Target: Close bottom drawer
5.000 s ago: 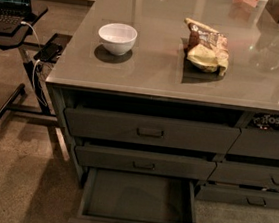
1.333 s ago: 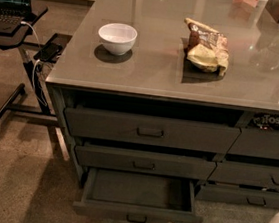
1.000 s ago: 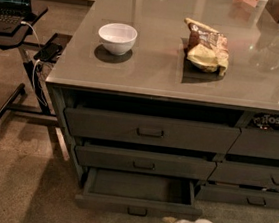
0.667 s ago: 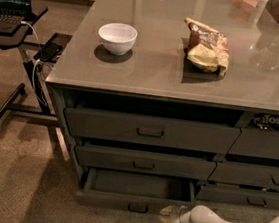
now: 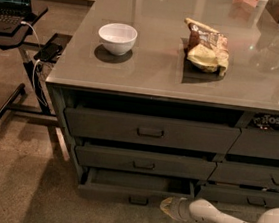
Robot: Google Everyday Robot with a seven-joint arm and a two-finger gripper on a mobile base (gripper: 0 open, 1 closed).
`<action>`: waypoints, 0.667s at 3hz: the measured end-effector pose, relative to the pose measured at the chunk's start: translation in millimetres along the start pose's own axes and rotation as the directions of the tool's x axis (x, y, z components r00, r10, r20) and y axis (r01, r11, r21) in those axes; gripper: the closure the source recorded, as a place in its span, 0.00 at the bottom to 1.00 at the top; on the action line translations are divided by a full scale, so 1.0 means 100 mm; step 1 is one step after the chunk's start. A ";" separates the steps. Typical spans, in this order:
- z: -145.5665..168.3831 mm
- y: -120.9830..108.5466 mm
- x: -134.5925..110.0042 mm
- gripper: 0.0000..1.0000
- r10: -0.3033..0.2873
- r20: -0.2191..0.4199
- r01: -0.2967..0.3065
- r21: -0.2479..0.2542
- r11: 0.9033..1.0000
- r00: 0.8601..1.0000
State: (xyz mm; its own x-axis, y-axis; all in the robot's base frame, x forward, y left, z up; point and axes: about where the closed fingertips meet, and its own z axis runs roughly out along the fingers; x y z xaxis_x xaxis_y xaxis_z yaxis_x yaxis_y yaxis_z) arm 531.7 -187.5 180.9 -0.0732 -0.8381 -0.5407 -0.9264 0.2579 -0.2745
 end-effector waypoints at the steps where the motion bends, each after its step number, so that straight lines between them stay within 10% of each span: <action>1: 0.00 0.00 0.00 0.62 0.000 0.000 0.000 0.000 1.000 1.000; 2: 0.00 0.00 0.00 0.38 0.000 0.000 0.000 0.000 1.000 1.000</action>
Offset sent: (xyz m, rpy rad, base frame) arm 0.0000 0.0000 0.0000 0.0000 0.0000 0.0000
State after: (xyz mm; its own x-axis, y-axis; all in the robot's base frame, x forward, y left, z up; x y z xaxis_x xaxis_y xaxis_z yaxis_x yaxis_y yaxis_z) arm 531.7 -187.5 180.9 -0.0732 -0.8380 -0.5407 -0.9264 0.2579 -0.2744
